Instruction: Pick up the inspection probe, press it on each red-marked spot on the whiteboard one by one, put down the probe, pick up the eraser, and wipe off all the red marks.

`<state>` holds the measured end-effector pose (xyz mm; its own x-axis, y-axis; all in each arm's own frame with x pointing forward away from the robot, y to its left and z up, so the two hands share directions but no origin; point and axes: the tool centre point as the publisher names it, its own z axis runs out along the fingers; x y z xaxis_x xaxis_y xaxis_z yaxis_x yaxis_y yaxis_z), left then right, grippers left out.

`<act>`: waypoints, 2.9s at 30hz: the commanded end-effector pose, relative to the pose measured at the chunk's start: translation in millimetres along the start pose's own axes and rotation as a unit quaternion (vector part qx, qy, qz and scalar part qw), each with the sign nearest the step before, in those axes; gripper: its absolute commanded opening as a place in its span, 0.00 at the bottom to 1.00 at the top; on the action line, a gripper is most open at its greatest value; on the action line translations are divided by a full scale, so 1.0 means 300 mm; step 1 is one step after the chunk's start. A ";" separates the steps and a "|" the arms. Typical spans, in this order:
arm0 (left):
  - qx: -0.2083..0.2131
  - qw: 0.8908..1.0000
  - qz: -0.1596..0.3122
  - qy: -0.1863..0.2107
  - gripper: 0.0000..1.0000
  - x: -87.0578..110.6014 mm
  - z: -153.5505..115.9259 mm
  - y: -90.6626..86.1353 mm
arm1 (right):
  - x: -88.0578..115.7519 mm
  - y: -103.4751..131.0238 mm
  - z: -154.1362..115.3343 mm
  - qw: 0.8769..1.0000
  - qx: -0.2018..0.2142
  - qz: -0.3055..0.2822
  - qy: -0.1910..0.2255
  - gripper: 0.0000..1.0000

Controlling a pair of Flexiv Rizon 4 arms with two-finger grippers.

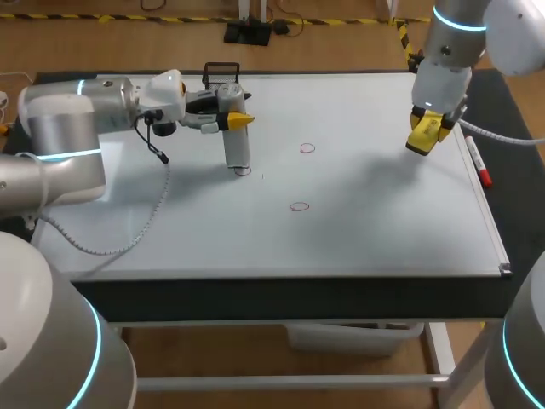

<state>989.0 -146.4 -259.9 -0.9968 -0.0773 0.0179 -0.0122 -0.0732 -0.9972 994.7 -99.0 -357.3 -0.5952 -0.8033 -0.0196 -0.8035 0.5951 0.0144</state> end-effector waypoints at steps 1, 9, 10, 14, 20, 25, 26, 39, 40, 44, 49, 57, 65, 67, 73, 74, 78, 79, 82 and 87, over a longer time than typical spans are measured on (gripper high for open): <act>0.002 1.000 0.001 0.005 0.00 -0.008 0.001 0.014 | 0.001 -0.002 -0.003 1.000 0.001 -0.001 0.001 0.00; 0.000 1.000 0.000 0.003 0.00 0.000 0.010 0.037 | 0.001 -0.002 -0.003 1.000 0.001 -0.001 0.001 0.00; 0.000 1.000 0.000 0.003 0.00 0.000 0.010 0.038 | 0.001 -0.002 -0.003 1.000 0.001 -0.001 0.001 0.00; -0.001 1.000 0.000 0.004 0.00 0.002 0.014 0.044 | 0.001 -0.002 -0.003 1.000 0.001 -0.001 0.001 0.00; -0.003 1.000 -0.004 0.004 0.00 0.006 0.014 0.056 | 0.001 -0.002 -0.003 1.000 0.001 -0.001 0.001 0.00; -0.006 1.000 -0.001 0.004 0.00 0.007 0.013 0.056 | 0.001 -0.002 -0.003 1.000 0.001 -0.001 0.001 0.00; -0.007 1.000 -0.001 0.005 0.00 0.007 0.013 0.057 | 0.001 -0.002 -0.003 1.000 0.001 -0.001 0.001 0.00; -0.008 1.000 -0.002 0.003 0.00 0.012 0.007 0.060 | 0.001 -0.002 -0.003 1.000 0.001 -0.001 0.001 0.00; -0.008 1.000 -0.002 0.003 0.00 0.012 0.007 0.060 | 0.001 -0.002 -0.003 1.000 0.001 -0.001 0.001 0.00; -0.008 1.000 -0.002 0.002 0.00 0.011 0.005 0.061 | 0.001 -0.002 -0.003 1.000 0.001 -0.001 0.001 0.00; -0.008 1.000 -0.002 0.001 0.00 0.011 0.004 0.062 | 0.001 -0.002 -0.003 1.000 0.001 -0.001 0.001 0.00; -0.012 1.000 0.002 -0.002 0.00 0.014 0.002 0.052 | 0.001 -0.002 -0.003 1.000 0.001 -0.001 0.001 0.00; -0.007 1.000 0.010 -0.007 0.00 0.009 -0.030 -0.012 | 0.001 -0.002 -0.003 1.000 0.001 -0.001 0.001 0.00; -0.010 1.000 0.014 -0.010 0.00 0.002 -0.045 -0.032 | 0.001 -0.002 -0.003 1.000 0.001 -0.001 0.001 0.00; -0.012 0.999 0.025 -0.023 0.00 -0.029 -0.118 -0.083 | 0.001 -0.002 -0.003 1.000 0.001 -0.001 0.001 0.00; -0.012 0.999 0.025 -0.025 0.00 -0.031 -0.127 -0.087 | 0.001 -0.002 -0.003 1.000 0.001 -0.001 0.001 0.00; -0.007 0.999 0.026 -0.041 0.00 -0.047 -0.191 -0.105 | 0.001 -0.002 -0.003 1.000 0.001 -0.001 0.001 0.00; -0.008 0.999 0.028 -0.045 0.00 -0.051 -0.206 -0.108 | 0.001 -0.002 -0.003 1.000 0.001 -0.001 0.001 0.00; -0.007 0.998 0.030 -0.057 0.00 -0.061 -0.258 -0.120 | 0.001 -0.002 -0.003 1.000 0.001 -0.001 0.001 0.00; -0.009 0.997 0.031 -0.074 0.00 -0.080 -0.341 -0.133 | 0.001 -0.002 -0.003 1.000 0.001 -0.001 0.001 0.00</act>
<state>1013.1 -50.5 -233.4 -0.9751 -0.2190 -0.0337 0.0457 -0.0503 -0.9977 994.7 -99.0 -357.4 -0.5952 -0.8033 -0.0197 -0.8036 0.5951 0.0145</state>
